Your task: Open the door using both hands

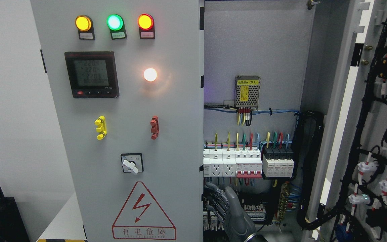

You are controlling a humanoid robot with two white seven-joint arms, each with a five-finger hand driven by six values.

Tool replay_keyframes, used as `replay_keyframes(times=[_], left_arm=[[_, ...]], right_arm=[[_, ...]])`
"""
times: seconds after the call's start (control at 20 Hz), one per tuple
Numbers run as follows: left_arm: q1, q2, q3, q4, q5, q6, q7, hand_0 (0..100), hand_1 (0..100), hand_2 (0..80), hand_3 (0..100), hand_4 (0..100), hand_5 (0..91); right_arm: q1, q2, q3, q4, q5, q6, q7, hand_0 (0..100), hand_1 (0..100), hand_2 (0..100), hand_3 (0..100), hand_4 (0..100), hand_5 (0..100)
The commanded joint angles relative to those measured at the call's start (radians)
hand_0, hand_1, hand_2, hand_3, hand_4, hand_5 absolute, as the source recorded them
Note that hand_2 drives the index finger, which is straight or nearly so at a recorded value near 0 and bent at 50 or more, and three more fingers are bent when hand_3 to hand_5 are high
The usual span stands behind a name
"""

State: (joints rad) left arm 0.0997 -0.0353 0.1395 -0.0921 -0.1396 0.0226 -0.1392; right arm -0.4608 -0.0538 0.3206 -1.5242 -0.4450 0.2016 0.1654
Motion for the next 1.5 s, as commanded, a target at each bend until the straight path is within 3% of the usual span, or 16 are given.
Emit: replay_keyframes(times=[0.0,0.15,0.3,0.75,1.25,1.45], left_arm=[[0.000,0.000,0.000,0.000,0.000,0.000,0.000,0,0,0.0,0,3,0.0],[0.000,0.000,0.000,0.000,0.000,0.000,0.000,0,0,0.0,0,3,0.0],[0.000,0.000,0.000,0.000,0.000,0.000,0.000,0,0,0.0,0,3,0.0],[0.000,0.000,0.000,0.000,0.000,0.000,0.000,0,0,0.0,0,3,0.0],[0.000,0.000,0.000,0.000,0.000,0.000,0.000,0,0,0.0,0,3,0.0],[0.000,0.000,0.000,0.000,0.000,0.000,0.000,0,0,0.0,0,3,0.0]], right_arm=[[-0.012,-0.026,0.011,0.006,-0.006,0.002,0.002,0,0,0,0,0,0],[-0.019,-0.032,0.011,0.015,-0.007,0.002,0.005,0,0,0,0,0,0],[-0.027,-0.041,0.011,0.024,-0.007,0.002,0.060,0,0,0,0,0,0],[-0.090,-0.041,0.008,0.102,-0.018,0.002,0.069,0,0,0,0,0,0],[-0.096,-0.046,0.009,0.117,-0.064,0.004,0.140,0,0,0,0,0,0],[-0.105,-0.053,0.006,0.130,-0.067,0.004,0.149,0,0,0,0,0,0]])
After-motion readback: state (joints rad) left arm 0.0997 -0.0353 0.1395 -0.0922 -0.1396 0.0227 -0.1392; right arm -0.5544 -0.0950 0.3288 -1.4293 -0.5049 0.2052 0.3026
